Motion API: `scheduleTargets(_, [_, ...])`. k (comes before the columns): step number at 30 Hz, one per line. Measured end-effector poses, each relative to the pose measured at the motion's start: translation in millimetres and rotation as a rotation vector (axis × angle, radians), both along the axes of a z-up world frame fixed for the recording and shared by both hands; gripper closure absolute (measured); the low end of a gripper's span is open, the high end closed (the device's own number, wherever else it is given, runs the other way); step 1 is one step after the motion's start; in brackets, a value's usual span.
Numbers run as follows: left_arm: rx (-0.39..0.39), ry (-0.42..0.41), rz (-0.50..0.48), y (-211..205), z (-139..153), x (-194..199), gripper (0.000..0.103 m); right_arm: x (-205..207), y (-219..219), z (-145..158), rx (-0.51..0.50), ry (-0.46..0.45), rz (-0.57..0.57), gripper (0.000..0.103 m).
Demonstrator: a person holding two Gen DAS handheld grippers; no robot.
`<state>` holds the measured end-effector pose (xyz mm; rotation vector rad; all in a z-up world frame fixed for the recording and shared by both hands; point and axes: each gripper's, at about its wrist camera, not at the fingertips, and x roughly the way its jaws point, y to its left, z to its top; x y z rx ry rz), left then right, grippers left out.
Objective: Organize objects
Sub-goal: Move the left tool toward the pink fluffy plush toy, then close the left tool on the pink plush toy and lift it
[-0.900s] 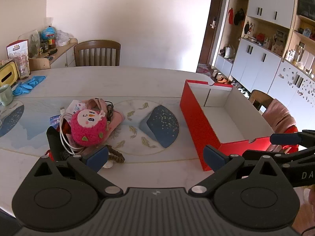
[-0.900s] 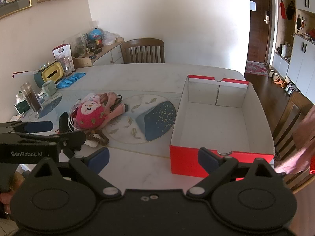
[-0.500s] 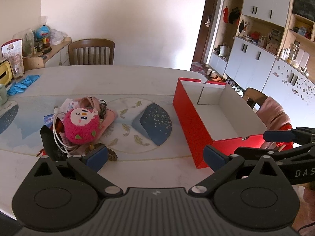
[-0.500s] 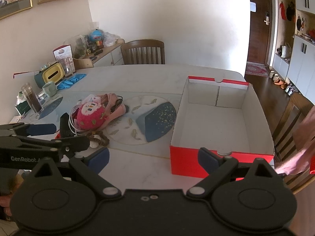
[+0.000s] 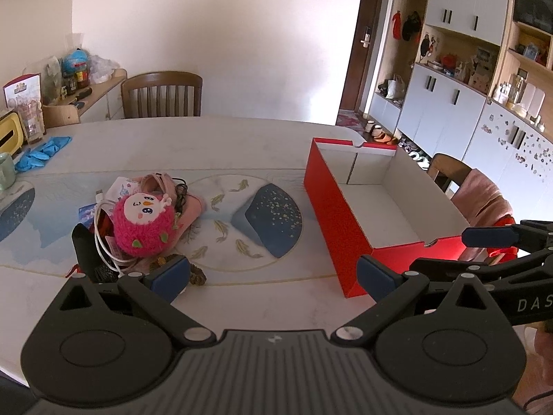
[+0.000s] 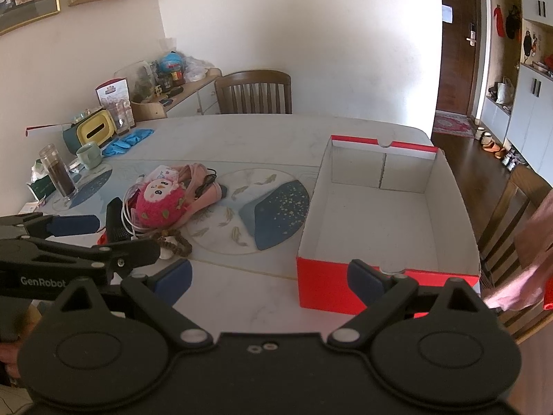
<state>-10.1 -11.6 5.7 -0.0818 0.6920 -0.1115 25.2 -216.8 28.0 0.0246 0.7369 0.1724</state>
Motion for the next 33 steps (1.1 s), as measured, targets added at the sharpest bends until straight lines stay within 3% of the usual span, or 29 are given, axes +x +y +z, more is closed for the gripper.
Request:
scheduleTargets(10, [-0.023,0.016,0.008,11,-2,7,0.000,11,6,-3,-0.002,-0.002,0.015,0.007])
scheduleTargets(23, [-0.038,0.073,0.018,52,-27,49,0.000,53,20,-20,-0.014,0.072,-0.052,0.014])
scheduleTargets(29, [-0.020,0.110,0.079,84,-47,66,0.000,66,21,-29,-0.040,0.097,-0.100,0.017])
scheduleTargets(33, [0.040,0.103,0.087,97,-55,80,0.000,75,21,-36,-0.075,0.107,-0.137,0.017])
